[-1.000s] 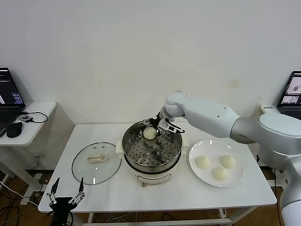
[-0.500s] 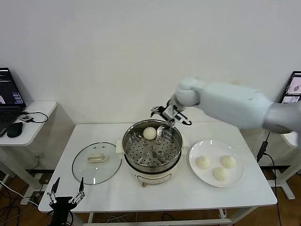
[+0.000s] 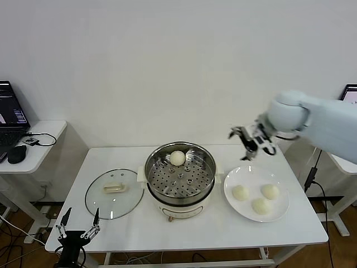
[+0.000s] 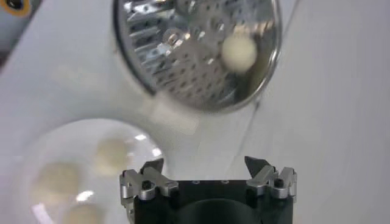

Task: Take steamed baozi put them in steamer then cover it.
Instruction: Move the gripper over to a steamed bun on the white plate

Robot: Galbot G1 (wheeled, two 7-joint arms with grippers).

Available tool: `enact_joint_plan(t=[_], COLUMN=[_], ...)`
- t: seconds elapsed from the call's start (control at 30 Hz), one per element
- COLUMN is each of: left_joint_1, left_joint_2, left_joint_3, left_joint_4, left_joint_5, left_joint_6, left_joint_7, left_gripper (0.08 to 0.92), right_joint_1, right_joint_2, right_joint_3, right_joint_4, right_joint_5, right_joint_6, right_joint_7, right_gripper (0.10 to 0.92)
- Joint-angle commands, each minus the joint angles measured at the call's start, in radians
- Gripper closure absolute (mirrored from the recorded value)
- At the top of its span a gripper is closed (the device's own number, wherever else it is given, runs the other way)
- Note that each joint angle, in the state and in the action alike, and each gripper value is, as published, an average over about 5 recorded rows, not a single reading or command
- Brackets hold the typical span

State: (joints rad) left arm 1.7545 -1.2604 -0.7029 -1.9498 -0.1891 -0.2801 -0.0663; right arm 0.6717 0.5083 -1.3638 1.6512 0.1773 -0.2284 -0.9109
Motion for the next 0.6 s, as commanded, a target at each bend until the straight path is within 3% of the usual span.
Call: enact_joint_plan(t=[0.03, 0.6], left_joint_1=[0.0, 0.002], left_joint_2=[0.008, -0.019], left_joint_3=[-0.006, -0.025], left_joint_4=[0.014, 0.026], left_joint_5=[-0.002, 0.006], left_joint_6=[0.002, 0.005], left_joint_7=[0.001, 0.0], left_gripper=[0.177, 0.177], right_joint_1=[-0.37, -0.663], right_joint_2=[-0.169, 0.033], right_joint_3=[0.236, 0.429], right_joint_4=[0.035, -0.234], right_joint_5=[-0.068, -0.237], right_joint_6=[-0.058, -0.006], right_joint_7=[-0.007, 0.006], right_gripper=[0.203, 0.203])
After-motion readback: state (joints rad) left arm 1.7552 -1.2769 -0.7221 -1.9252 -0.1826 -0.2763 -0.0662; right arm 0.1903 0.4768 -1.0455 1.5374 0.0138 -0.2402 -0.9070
